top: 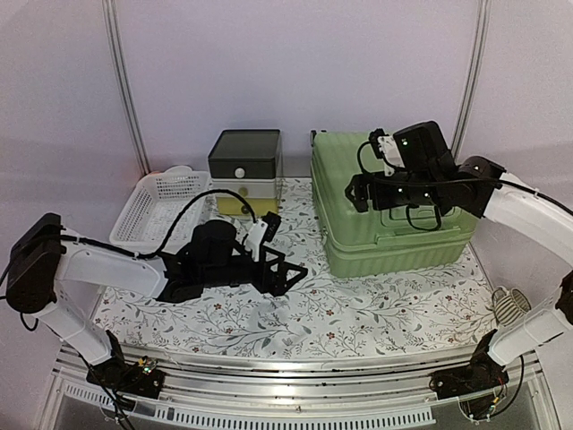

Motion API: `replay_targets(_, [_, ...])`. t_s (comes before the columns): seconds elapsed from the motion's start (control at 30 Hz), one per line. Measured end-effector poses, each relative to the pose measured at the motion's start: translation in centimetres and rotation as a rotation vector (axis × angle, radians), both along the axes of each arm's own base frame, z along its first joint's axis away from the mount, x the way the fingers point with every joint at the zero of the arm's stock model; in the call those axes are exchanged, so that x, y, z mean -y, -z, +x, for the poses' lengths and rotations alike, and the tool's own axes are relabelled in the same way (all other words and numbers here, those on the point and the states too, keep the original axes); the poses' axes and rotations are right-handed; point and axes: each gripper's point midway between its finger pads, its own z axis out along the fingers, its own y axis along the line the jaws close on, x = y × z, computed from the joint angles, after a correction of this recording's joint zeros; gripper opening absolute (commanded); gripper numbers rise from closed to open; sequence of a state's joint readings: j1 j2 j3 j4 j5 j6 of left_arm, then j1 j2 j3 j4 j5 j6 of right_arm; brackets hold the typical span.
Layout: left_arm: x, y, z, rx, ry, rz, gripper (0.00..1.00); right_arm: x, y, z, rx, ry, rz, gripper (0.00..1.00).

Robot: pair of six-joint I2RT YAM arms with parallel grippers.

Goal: Open, take out, and arrange the luggage
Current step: Pick up the zipper from the luggage.

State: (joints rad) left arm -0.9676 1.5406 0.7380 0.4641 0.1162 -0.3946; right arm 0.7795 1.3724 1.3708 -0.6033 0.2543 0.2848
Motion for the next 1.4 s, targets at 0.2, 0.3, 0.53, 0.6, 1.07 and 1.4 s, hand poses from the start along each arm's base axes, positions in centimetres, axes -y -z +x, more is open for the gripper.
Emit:
replay_targets(0.2, [0.5,-1.4,0.2,0.050,0.017,-0.024,0.92,1.5,-1.9,1.9,0.039,0.041,-0.023,0.99])
replay_targets(0.3, [0.6,-1.8,0.3,0.080,0.021,-0.033,0.92,2.3,-1.7,2.6,0.040,0.064,-0.042,0.99])
replay_targets(0.53, [0.4,-2.0,0.2,0.126,0.027,-0.060,0.91,3.2,-1.3,2.9,0.028,0.079,-0.062,0.99])
replay_targets(0.6, [0.6,-2.0,0.3,0.140,0.030,-0.067,0.91,3.2,-1.2,2.8,0.024,0.078,-0.066,0.99])
replay_targets(1.07, [1.7,-0.9,0.5,0.176,0.060,-0.089,0.89,3.9,-0.9,1.5,0.008,0.062,-0.064,0.99])
replay_targets(1.4, [2.2,-1.1,0.8,0.213,0.061,-0.122,0.87,4.5,-1.2,0.6,0.009,0.061,-0.056,0.99])
